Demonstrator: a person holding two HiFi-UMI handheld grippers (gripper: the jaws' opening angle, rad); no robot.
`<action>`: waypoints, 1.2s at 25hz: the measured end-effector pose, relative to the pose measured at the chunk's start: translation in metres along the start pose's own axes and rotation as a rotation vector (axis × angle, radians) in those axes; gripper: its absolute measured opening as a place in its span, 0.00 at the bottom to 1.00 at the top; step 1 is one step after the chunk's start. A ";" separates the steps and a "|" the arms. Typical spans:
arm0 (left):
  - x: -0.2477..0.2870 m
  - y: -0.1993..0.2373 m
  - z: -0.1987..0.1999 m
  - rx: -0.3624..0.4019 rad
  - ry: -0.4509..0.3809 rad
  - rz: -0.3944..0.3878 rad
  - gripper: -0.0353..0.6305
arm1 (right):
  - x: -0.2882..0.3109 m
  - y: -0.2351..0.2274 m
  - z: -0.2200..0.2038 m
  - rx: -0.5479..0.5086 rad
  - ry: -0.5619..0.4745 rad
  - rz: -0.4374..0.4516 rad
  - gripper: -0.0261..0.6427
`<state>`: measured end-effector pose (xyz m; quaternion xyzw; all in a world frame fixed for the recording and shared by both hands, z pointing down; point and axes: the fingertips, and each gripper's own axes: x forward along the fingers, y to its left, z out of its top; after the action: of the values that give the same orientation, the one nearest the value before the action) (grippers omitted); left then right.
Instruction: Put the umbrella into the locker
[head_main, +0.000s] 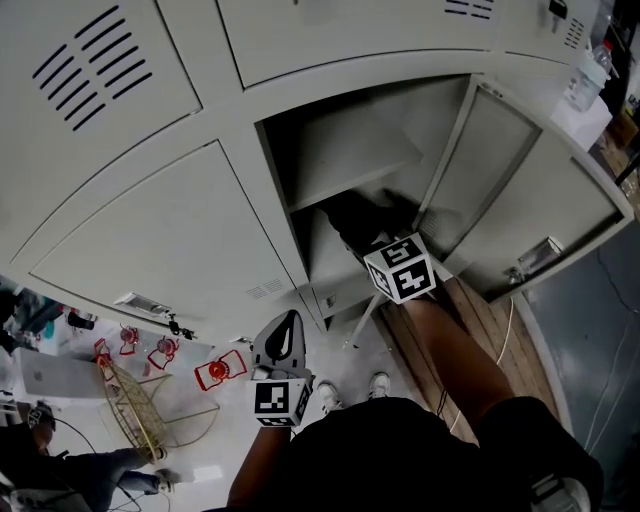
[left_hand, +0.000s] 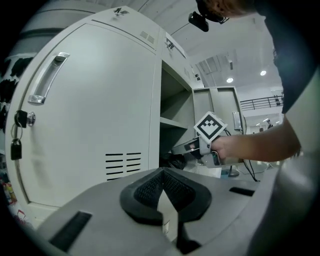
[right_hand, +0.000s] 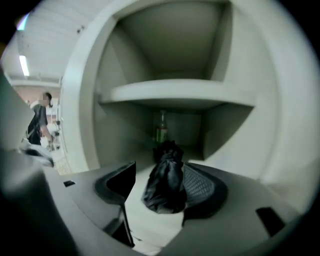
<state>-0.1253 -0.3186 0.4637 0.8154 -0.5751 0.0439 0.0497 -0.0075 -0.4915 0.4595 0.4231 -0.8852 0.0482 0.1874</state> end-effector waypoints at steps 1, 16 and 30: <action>0.002 -0.001 0.001 0.001 -0.002 -0.004 0.05 | -0.010 0.002 0.001 0.015 -0.018 0.001 0.48; 0.015 -0.020 0.020 0.019 -0.021 -0.049 0.05 | -0.107 0.038 -0.020 -0.010 -0.110 -0.019 0.21; 0.011 -0.018 0.019 0.044 -0.023 -0.034 0.05 | -0.136 0.050 -0.031 -0.022 -0.146 -0.077 0.04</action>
<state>-0.1039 -0.3256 0.4461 0.8264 -0.5605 0.0460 0.0259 0.0415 -0.3527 0.4412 0.4571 -0.8800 0.0003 0.1290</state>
